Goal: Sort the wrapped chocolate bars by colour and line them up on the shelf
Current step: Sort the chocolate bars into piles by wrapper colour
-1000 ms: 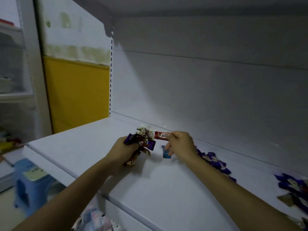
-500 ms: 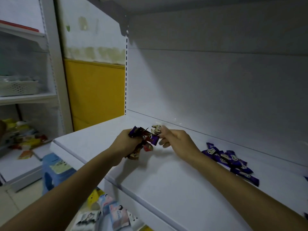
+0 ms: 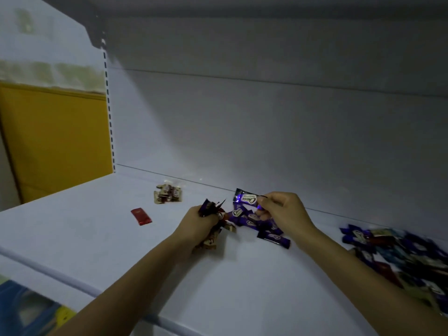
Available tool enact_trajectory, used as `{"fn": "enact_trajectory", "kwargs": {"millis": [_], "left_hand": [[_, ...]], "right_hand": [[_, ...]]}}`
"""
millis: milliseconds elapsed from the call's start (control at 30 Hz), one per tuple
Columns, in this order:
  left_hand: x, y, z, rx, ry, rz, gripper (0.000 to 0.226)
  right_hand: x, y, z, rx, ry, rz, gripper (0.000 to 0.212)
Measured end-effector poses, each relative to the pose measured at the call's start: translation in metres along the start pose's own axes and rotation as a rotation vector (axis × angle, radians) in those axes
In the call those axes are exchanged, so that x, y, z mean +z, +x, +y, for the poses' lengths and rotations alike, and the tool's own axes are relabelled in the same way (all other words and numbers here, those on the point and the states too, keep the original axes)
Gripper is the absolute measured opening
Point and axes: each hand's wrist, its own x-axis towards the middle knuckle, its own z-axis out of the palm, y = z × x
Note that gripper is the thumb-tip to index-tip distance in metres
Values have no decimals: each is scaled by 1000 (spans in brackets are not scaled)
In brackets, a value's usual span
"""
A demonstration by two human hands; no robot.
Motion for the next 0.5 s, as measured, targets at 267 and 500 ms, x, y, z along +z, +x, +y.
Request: {"fn": "enact_trajectory", "kwargs": {"millis": [267, 500], "left_hand": [[4, 0, -12, 96, 152, 92, 18], [8, -6, -12, 278, 314, 91, 35]], "right_hand": [[-18, 12, 54, -179, -628, 157, 17], [4, 0, 25, -299, -893, 13, 43]]}}
